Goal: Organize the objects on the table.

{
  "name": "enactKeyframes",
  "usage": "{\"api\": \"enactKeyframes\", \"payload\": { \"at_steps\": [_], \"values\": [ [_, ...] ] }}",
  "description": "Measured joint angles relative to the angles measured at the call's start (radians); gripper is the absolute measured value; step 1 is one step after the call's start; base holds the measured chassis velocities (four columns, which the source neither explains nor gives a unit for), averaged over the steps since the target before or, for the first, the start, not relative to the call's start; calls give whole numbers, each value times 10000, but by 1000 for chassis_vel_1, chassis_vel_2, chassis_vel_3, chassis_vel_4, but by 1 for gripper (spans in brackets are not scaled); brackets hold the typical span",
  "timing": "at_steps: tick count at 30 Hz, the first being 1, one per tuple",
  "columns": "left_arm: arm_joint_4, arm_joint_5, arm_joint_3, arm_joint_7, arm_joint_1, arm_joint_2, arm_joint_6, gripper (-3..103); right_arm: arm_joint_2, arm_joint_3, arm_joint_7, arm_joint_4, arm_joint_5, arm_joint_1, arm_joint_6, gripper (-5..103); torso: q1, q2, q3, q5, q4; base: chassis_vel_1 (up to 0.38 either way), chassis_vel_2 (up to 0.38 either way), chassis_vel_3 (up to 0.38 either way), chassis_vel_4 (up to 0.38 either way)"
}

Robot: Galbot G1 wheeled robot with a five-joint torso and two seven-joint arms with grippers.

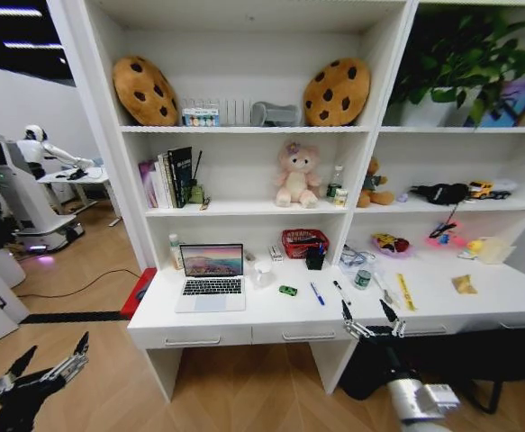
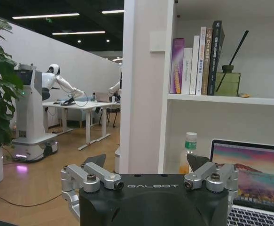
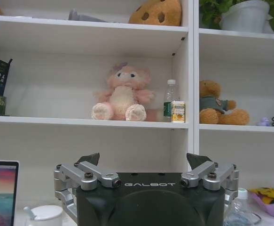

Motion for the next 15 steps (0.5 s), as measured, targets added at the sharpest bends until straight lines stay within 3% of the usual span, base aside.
{"api": "enactKeyframes", "payload": {
  "at_steps": [1,4,6,15],
  "values": [
    [0,-33,-32,1,-2,14,5,98,-6,-21,-4,-2,-51,-1,34,100,4,-3,2,-7,-9,-388,349,383,-348],
    [-3,-54,-77,7,8,5,3,98,-21,-58,-23,-41,-91,35,224,100,7,-5,4,14,-2,-344,352,365,-380],
    [-2,-55,-76,4,16,-7,3,98,-34,-67,-66,-69,-113,49,344,100,8,-4,3,-5,-1,-293,293,309,-257],
    [-2,-219,-68,-13,31,182,78,98,-150,29,-557,-168,16,-21,1190,100,6,-4,2,3,-3,-169,164,166,-180]
  ]
}}
